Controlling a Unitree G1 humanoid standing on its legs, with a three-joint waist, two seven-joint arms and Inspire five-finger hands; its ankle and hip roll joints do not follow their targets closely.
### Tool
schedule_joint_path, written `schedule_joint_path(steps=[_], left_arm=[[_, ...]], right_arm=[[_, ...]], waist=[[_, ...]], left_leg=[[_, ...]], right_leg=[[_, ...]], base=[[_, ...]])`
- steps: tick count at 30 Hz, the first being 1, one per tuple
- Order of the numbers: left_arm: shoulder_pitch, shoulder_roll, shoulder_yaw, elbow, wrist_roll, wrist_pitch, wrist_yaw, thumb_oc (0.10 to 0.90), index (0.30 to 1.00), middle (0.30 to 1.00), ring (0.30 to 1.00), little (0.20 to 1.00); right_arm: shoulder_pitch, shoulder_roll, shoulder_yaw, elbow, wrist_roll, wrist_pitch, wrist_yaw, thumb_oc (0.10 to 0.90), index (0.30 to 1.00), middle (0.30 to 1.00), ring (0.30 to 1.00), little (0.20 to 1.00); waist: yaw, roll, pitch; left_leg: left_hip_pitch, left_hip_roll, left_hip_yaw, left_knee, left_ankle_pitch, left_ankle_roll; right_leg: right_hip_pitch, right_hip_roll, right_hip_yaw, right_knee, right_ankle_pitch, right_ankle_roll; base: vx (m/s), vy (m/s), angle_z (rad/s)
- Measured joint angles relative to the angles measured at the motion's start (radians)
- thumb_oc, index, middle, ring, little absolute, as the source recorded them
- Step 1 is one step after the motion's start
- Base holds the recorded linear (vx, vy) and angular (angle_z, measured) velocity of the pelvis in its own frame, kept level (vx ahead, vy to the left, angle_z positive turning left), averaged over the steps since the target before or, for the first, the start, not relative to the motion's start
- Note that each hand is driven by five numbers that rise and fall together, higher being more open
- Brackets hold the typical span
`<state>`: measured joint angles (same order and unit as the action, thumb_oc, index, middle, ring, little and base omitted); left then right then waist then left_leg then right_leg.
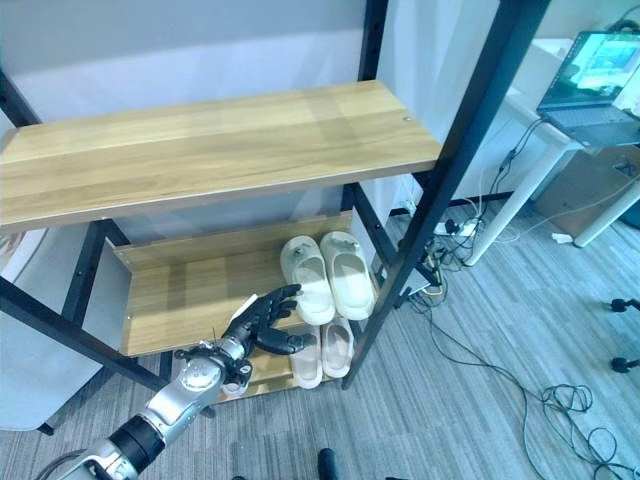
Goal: Arrange the slippers neatly on the shoe rack.
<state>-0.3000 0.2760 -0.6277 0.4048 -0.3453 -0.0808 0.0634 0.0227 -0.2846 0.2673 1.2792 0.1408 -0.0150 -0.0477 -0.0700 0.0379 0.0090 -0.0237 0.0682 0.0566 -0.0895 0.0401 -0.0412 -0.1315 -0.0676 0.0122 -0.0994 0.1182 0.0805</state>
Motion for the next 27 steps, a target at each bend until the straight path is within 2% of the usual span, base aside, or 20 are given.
schedule_joint_path(steps=[9,12,27], left_arm=[[-0.001,0.01,0.003,-0.001,-0.031,0.0,-0.008,0.8,0.9,0.9,0.9,0.9],[-0.032,0.013,-0.028,0.019,-0.036,0.0,-0.008,0.8,0.9,0.9,0.9,0.9],[-0.084,0.018,-0.078,0.068,0.121,-0.004,-0.006,0.8,0.9,0.9,0.9,0.9]], right_arm=[[-0.002,-0.001,0.001,-0.001,0.0,-0.001,0.001,0.8,0.9,0.9,0.9,0.9],[-0.002,-0.002,0.008,0.0,0.0,-0.001,0.001,0.8,0.9,0.9,0.9,0.9],[0.011,0.008,0.009,0.004,0.0,-0.015,0.001,0.8,0.9,0.9,0.9,0.9]], waist=[[0.0,-0.001,-0.001],[-0.002,-0.002,-0.002],[-0.015,-0.023,-0.022]], left_leg=[[0.0,-0.004,0.01,0.0,-0.003,0.002],[0.0,-0.008,0.011,0.0,-0.003,0.002],[0.001,-0.036,0.018,0.0,-0.008,0.011]], right_leg=[[-0.001,-0.004,0.011,0.0,0.002,0.002],[-0.004,-0.008,0.012,0.0,0.002,0.004],[-0.006,-0.031,0.019,0.006,0.004,0.022]], base=[[0.01,-0.005,-0.03],[0.0,0.0,0.0],[0.0,0.0,0.0]])
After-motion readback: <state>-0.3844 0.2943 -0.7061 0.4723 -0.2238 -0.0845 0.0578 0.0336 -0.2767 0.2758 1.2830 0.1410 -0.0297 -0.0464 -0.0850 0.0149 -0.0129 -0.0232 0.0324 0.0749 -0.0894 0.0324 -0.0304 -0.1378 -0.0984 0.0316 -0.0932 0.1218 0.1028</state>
